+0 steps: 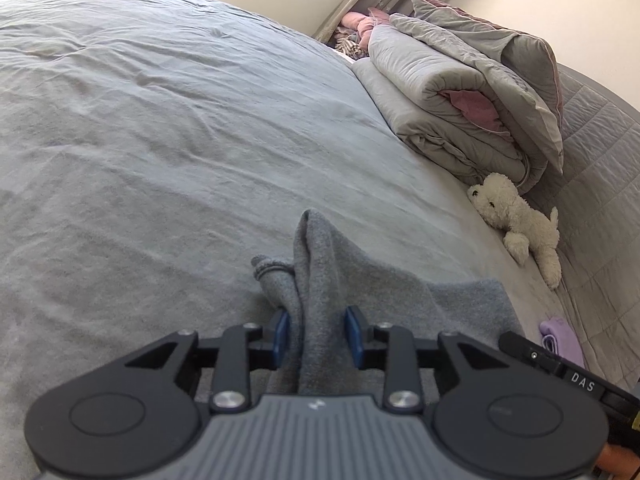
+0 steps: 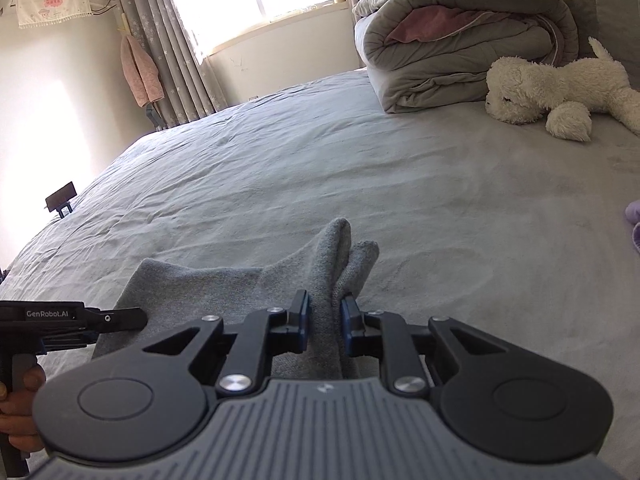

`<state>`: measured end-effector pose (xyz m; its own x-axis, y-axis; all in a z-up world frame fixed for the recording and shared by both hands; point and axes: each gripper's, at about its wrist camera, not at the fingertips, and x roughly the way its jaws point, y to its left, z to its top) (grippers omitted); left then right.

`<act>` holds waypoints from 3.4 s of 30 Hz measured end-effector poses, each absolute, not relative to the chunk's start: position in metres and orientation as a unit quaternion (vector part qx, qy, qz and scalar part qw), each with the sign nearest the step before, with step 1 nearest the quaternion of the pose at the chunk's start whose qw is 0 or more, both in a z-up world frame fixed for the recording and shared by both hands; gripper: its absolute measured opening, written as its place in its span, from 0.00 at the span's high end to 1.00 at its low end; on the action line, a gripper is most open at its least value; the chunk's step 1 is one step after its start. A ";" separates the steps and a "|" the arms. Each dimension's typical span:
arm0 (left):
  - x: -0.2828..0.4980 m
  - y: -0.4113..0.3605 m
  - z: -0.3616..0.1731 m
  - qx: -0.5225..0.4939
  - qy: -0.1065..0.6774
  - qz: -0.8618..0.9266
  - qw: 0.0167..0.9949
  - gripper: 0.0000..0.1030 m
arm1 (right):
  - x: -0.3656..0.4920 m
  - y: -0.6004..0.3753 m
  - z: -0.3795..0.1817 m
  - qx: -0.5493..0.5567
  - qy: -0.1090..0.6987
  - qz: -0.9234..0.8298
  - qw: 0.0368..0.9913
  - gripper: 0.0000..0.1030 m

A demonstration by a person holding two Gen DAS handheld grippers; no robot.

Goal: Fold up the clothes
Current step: 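Lift the pinched sweater with both grippers and carry it toward the plush dog, then lower the grey sweater onto the bed and open both grippers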

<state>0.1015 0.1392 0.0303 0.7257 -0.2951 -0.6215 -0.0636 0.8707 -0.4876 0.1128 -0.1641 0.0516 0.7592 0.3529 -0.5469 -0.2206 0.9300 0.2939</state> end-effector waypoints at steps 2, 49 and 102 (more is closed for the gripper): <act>0.102 0.144 0.031 -0.251 0.360 -0.058 0.897 0.43 | 0.113 -0.165 0.049 0.107 0.313 0.150 0.932 0.81; 0.074 0.109 0.066 -0.218 0.309 -0.095 0.921 0.82 | 0.103 -0.171 0.067 0.144 0.284 0.174 0.932 0.81; 0.165 -0.235 0.066 -0.230 0.334 -0.189 0.894 0.49 | 0.130 -0.537 0.069 0.108 0.259 -0.053 0.958 0.48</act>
